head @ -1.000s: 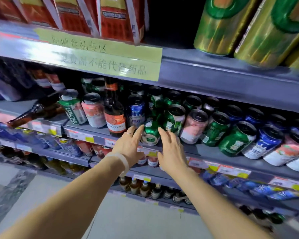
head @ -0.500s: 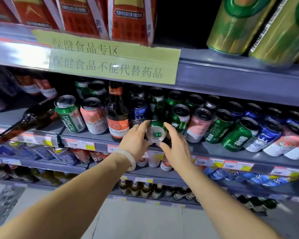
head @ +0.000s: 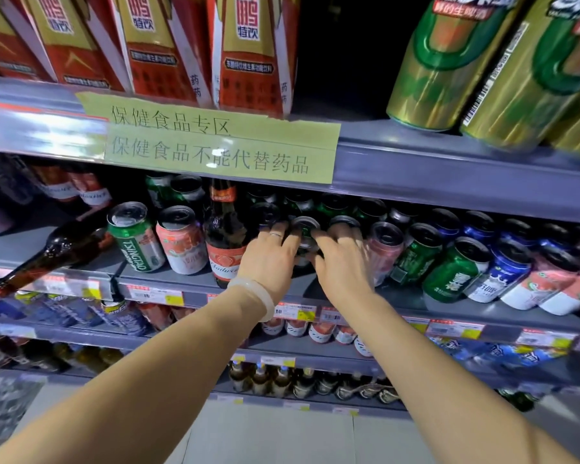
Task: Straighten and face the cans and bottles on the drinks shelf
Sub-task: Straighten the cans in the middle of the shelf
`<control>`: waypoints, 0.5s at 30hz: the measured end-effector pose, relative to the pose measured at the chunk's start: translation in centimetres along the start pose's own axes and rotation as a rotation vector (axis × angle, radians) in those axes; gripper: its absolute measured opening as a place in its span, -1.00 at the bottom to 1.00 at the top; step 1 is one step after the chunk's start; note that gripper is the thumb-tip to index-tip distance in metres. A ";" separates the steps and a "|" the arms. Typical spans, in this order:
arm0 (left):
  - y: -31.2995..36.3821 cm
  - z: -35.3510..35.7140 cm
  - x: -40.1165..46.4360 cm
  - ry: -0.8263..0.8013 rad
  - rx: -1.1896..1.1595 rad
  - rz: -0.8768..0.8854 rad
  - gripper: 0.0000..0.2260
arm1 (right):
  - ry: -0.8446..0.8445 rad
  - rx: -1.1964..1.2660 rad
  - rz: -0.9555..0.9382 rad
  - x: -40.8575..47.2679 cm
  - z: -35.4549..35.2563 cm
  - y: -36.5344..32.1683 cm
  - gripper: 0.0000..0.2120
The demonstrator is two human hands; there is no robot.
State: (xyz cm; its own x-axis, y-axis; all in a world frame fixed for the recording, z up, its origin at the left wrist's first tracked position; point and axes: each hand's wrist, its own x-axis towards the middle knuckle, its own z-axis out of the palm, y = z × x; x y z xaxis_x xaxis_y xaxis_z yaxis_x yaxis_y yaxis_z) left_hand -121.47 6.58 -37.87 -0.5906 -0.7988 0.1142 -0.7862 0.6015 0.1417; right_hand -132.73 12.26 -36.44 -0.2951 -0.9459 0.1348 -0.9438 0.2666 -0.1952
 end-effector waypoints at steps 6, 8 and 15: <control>0.6 0.0 0.4 -0.094 0.131 -0.024 -0.36 | -0.090 -0.158 -0.012 1.5 -0.4 0.1 -0.50; 0.8 0.0 0.5 -0.143 0.144 -0.033 -0.35 | -0.059 -0.150 -0.028 1.6 -0.1 0.4 -0.38; 0.8 0.3 1.0 -0.207 0.139 -0.036 -0.29 | -0.162 -0.195 -0.008 1.6 0.7 1.1 -0.13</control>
State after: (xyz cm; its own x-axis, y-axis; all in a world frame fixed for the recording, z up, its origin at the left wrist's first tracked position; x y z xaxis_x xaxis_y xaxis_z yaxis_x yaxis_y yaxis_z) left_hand -122.78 6.27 -37.88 -0.5750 -0.8127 -0.0940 -0.8165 0.5773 0.0034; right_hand -134.16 10.88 -37.16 -0.2744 -0.9613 -0.0248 -0.9616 0.2745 -0.0019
